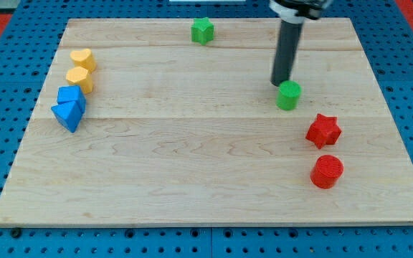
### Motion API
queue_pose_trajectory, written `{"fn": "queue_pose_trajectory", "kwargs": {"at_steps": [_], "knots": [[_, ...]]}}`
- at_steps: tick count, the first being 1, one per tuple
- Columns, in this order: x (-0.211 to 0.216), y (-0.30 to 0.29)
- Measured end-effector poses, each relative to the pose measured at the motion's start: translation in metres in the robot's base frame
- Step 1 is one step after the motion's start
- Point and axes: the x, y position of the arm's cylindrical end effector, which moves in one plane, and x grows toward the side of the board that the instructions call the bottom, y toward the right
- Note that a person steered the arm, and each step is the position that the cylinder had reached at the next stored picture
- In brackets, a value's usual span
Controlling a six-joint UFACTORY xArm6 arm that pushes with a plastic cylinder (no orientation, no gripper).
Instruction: Push the green circle to the top of the red star
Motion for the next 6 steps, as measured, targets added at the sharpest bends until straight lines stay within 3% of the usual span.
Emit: {"fn": "queue_pose_trajectory", "kwargs": {"at_steps": [2, 3, 5, 6], "knots": [[0.019, -0.054], [0.047, -0.050], [0.045, 0.018], [0.039, 0.003]]}}
